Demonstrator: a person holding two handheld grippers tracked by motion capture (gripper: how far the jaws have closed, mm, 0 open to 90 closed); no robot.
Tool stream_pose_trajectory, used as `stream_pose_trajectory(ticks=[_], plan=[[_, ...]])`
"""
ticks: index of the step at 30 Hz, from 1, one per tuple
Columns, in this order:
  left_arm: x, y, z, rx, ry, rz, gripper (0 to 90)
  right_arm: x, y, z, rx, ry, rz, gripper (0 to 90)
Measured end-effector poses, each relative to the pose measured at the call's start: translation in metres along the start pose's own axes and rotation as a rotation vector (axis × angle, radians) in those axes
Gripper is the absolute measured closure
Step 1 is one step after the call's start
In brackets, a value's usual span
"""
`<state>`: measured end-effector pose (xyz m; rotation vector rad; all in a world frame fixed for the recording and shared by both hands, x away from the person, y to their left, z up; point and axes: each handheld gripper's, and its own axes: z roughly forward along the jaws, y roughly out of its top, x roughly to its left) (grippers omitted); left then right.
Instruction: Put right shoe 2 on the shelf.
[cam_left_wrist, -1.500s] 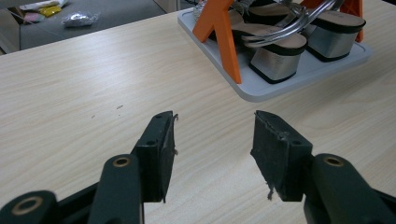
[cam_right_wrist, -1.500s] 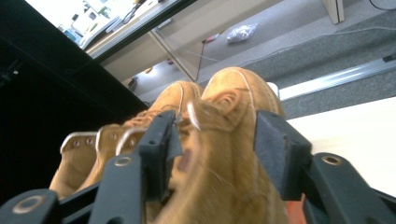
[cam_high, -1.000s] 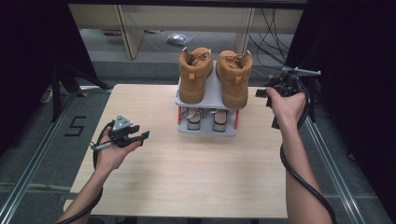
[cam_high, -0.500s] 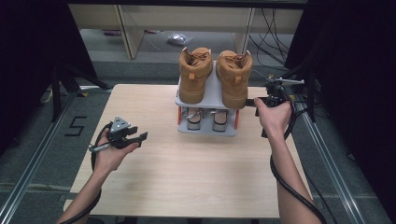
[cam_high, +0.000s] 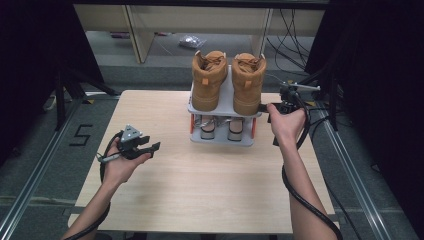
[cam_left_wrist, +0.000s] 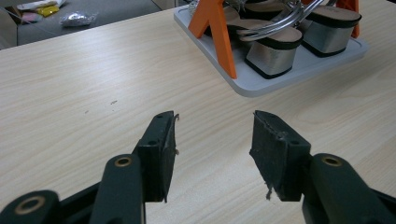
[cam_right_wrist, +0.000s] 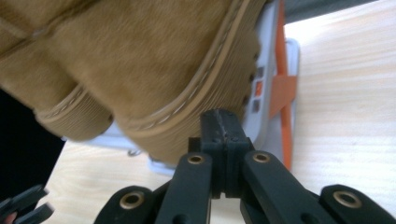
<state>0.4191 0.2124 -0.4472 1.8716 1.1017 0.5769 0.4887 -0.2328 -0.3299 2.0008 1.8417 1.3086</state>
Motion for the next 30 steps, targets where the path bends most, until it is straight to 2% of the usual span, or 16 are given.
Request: stream_pose_trajectory(ticks=[2,4,7,10,13,17,18,19,20,21,23,24,25,27,28,30], plan=[[0.0,-0.002,0.0,-0.006,-0.001,-0.012,49.1,-0.002,0.001,0.003,-0.01,-0.02,-0.034,90.0],[0.001,-0.003,-0.001,0.002,0.002,-0.004,49.1,0.002,0.0,0.002,-0.003,-0.025,-0.004,90.0],[0.003,-0.005,-0.001,-0.001,0.006,-0.014,48.8,0.001,-0.001,0.001,-0.01,-0.02,-0.029,90.0],[0.003,-0.007,-0.001,-0.025,0.005,-0.035,48.4,0.0,-0.003,-0.003,-0.04,-0.044,-0.063,85.7],[0.003,-0.008,-0.003,-0.039,0.001,-0.039,47.4,-0.004,-0.006,-0.006,-0.079,-0.072,-0.152,78.6],[0.003,-0.011,-0.006,-0.058,0.025,-0.042,45.3,-0.008,-0.015,-0.014,-0.116,-0.079,-0.213,66.5],[0.002,-0.012,-0.007,-0.06,0.027,-0.046,44.8,-0.013,-0.016,-0.016,-0.13,-0.074,-0.263,64.5],[0.002,-0.013,-0.007,-0.06,0.03,-0.043,44.6,-0.015,-0.019,-0.017,-0.13,-0.08,-0.265,62.7],[0.002,-0.013,-0.008,-0.057,0.029,-0.041,44.5,-0.014,-0.025,-0.02,-0.124,-0.072,-0.226,61.2],[0.002,-0.014,-0.008,-0.062,0.022,-0.045,44.4,-0.02,-0.026,-0.02,-0.133,-0.081,-0.275,60.2],[0.001,-0.016,-0.009,-0.064,0.027,-0.04,44.3,-0.024,-0.033,-0.022,-0.12,-0.078,-0.249,59.2],[0.0,-0.017,-0.01,-0.074,0.031,-0.04,44.3,-0.029,-0.036,-0.022,-0.122,-0.106,-0.27,58.5],[0.0,-0.018,-0.011,-0.09,0.036,-0.03,44.6,-0.033,-0.038,-0.023,-0.122,-0.084,-0.28,57.9],[-0.002,-0.022,-0.014,-0.105,0.046,-0.017,44.8,-0.038,-0.045,-0.025,-0.114,-0.087,-0.259,56.6],[-0.002,-0.023,-0.015,-0.109,0.048,-0.02,44.8,-0.046,-0.048,-0.025,-0.118,-0.089,-0.298,55.9],[-0.002,-0.028,-0.017,-0.118,0.053,-0.021,44.9,-0.052,-0.054,-0.026,-0.108,-0.092,-0.297,55.0]])
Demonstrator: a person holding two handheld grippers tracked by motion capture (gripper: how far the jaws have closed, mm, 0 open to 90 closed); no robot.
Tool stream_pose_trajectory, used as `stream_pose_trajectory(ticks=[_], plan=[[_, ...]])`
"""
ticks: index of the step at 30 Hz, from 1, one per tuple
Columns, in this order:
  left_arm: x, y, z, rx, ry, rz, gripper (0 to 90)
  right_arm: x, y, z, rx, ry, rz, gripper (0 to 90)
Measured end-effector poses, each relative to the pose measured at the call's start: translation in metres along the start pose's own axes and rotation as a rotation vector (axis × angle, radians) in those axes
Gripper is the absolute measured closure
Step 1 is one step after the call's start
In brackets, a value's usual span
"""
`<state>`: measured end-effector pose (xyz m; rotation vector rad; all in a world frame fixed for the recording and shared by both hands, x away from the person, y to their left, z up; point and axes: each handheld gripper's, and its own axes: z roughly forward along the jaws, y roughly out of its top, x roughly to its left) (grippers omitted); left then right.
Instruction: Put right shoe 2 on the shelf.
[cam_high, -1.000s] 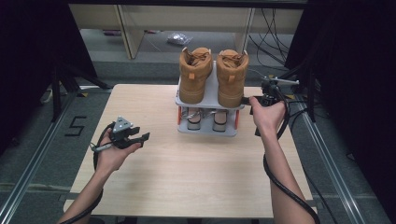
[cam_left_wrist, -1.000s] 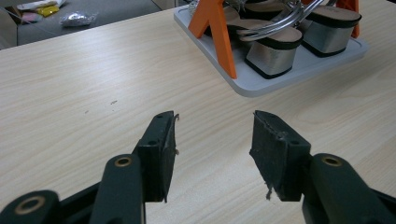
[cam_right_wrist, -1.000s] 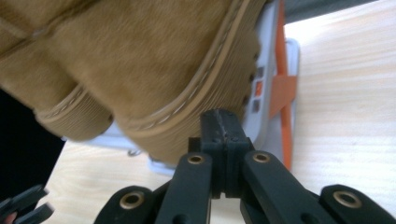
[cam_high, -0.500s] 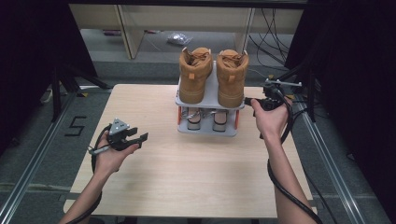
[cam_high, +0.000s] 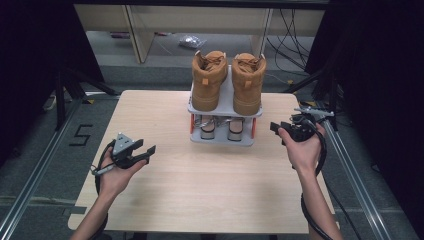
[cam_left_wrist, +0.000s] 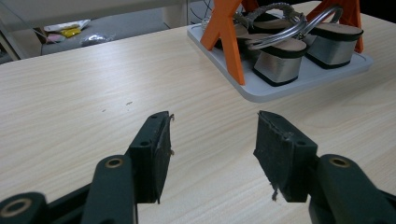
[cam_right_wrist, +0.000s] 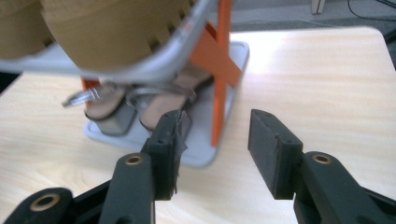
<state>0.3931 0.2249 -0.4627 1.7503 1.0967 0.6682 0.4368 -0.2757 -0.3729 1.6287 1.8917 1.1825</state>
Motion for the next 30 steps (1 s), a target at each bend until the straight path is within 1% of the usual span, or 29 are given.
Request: stream_pose_trajectory(ticks=[1,2,3,4,5,7,8,9,10,12,13,14,15,16,17,18,19,20,21,22,23,24,25,26,27,28,29,30], plan=[[0.001,-0.002,-0.001,0.0,0.003,0.004,44.9,-0.003,-0.006,-0.001,0.009,-0.006,-0.006,54.6],[0.001,-0.004,-0.001,-0.008,0.007,0.0,45.0,-0.006,-0.009,-0.001,0.009,-0.001,-0.004,54.4],[0.001,-0.007,-0.002,-0.012,0.01,-0.004,45.1,-0.008,-0.014,-0.001,0.005,-0.011,-0.006,54.1],[0.002,-0.009,-0.003,-0.012,0.013,-0.006,45.1,-0.01,-0.019,-0.003,0.016,-0.004,0.016,53.7],[0.003,-0.012,-0.003,-0.017,0.013,-0.007,45.1,-0.013,-0.023,-0.003,0.017,-0.008,0.004,53.3],[0.003,-0.016,-0.004,-0.021,0.021,-0.005,45.1,-0.017,-0.033,-0.003,0.019,-0.003,0.001,52.8],[0.003,-0.018,-0.004,-0.025,0.021,-0.006,45.1,-0.015,-0.039,-0.004,0.032,-0.017,0.026,52.5],[0.004,-0.02,-0.004,-0.032,0.02,-0.01,45.1,-0.019,-0.044,-0.003,0.03,-0.015,-0.009,52.3],[0.004,-0.022,-0.005,-0.039,0.021,-0.015,45.1,-0.017,-0.05,-0.005,0.039,-0.015,0.04,52.0],[0.004,-0.026,-0.005,-0.041,0.026,-0.027,45.0,-0.02,-0.062,-0.004,0.045,-0.011,0.046,51.7],[0.004,-0.028,-0.005,-0.045,0.025,-0.034,45.0,-0.02,-0.068,-0.004,0.057,-0.022,0.053,51.5],[0.004,-0.031,-0.005,-0.046,0.021,-0.035,45.0,-0.022,-0.074,-0.002,0.053,-0.019,0.045,51.5],[0.003,-0.032,-0.005,-0.043,0.025,-0.034,45.0,-0.023,-0.082,-0.001,0.055,-0.014,0.063,51.3],[0.003,-0.035,-0.004,-0.041,0.024,-0.037,45.0,-0.024,-0.086,0.0,0.048,-0.016,0.058,51.2],[0.002,-0.036,-0.004,-0.039,0.02,-0.038,45.0,-0.025,-0.092,0.0,0.063,-0.01,0.064,51.0],[0.002,-0.037,-0.004,-0.034,0.023,-0.036,45.0,-0.025,-0.096,0.001,0.064,-0.02,0.063,50.7],[0.002,-0.038,-0.004,-0.038,0.021,-0.038,44.9,-0.025,-0.1,0.0,0.074,-0.023,0.075,50.5],[0.002,-0.039,-0.005,-0.041,0.022,-0.041,45.0,-0.029,-0.106,0.003,0.055,-0.014,0.047,50.5],[0.002,-0.04,-0.005,-0.041,0.022,-0.043,45.0,-0.029,-0.109,0.003,0.056,-0.023,0.064,50.5],[0.002,-0.041,-0.005,-0.038,0.02,-0.04,45.0,-0.027,-0.113,0.003,0.063,-0.015,0.089,50.5],[0.001,-0.042,-0.005,-0.04,0.02,-0.043,45.0,-0.027,-0.115,0.004,0.082,-0.016,0.077,50.4],[0.001,-0.042,-0.005,-0.041,0.023,-0.043,45.0,-0.027,-0.116,0.003,0.096,-0.026,0.076,50.3],[0.0,-0.043,-0.005,-0.045,0.023,-0.047,45.0,-0.028,-0.117,0.003,0.08,-0.032,0.071,50.2],[0.0,-0.043,-0.005,-0.045,0.02,-0.048,44.9,-0.028,-0.119,0.004,0.072,-0.024,0.083,50.1],[0.0,-0.043,-0.005,-0.045,0.019,-0.049,44.9,-0.027,-0.12,0.004,0.072,-0.023,0.08,50.0],[0.0,-0.044,-0.005,-0.045,0.019,-0.051,44.9,-0.029,-0.121,0.004,0.074,-0.024,0.058,49.8],[0.0,-0.044,-0.005,-0.045,0.02,-0.049,44.9,-0.029,-0.122,0.003,0.069,-0.022,0.051,49.6],[0.0,-0.044,-0.005,-0.045,0.019,-0.05,44.9,-0.028,-0.123,0.003,0.068,-0.015,0.069,49.5]])
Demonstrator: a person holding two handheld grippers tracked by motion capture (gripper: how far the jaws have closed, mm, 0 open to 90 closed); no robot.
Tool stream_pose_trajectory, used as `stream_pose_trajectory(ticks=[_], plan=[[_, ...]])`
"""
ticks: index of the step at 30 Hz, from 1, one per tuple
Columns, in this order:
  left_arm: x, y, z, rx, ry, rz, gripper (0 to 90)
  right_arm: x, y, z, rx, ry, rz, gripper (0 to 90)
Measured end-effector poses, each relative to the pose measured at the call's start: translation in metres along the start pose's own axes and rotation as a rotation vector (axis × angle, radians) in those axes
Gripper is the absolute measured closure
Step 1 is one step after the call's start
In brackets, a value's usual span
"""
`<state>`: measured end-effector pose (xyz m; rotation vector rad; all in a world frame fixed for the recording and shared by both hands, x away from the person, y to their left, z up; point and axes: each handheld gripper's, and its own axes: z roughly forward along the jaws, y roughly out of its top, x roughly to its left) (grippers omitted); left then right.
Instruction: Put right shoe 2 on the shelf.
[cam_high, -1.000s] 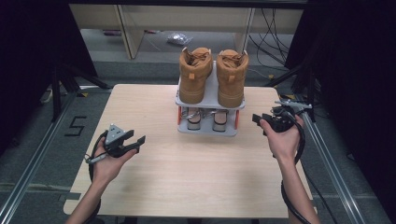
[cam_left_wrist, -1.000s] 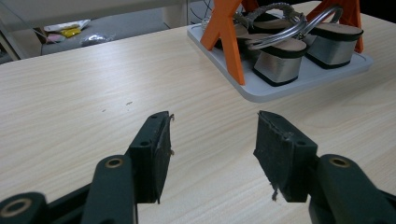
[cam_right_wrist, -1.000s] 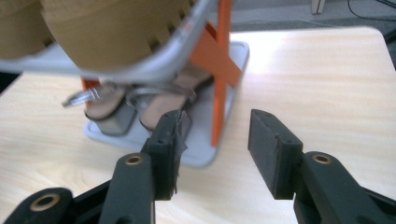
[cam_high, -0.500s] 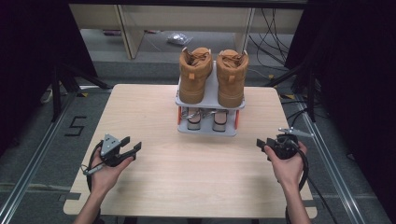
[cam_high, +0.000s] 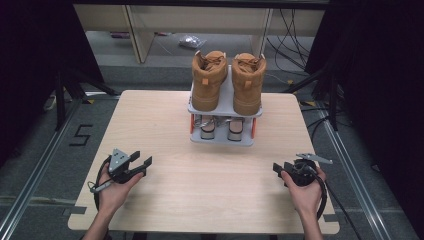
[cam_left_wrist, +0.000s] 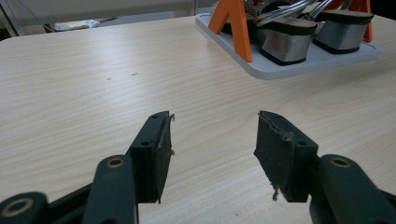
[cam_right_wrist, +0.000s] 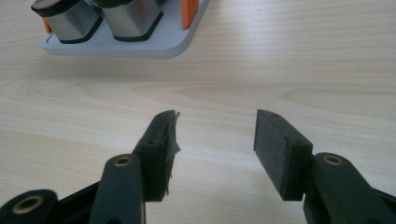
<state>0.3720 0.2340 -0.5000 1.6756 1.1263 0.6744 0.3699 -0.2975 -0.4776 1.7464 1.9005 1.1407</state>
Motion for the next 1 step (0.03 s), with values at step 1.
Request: stream_pose_trajectory(ticks=[1], plan=[[0.0002,0.0002,-0.0001,0.0,-0.001,0.0,44.9,-0.0006,-0.0002,-0.0002,0.007,-0.011,-0.012,49.1]])
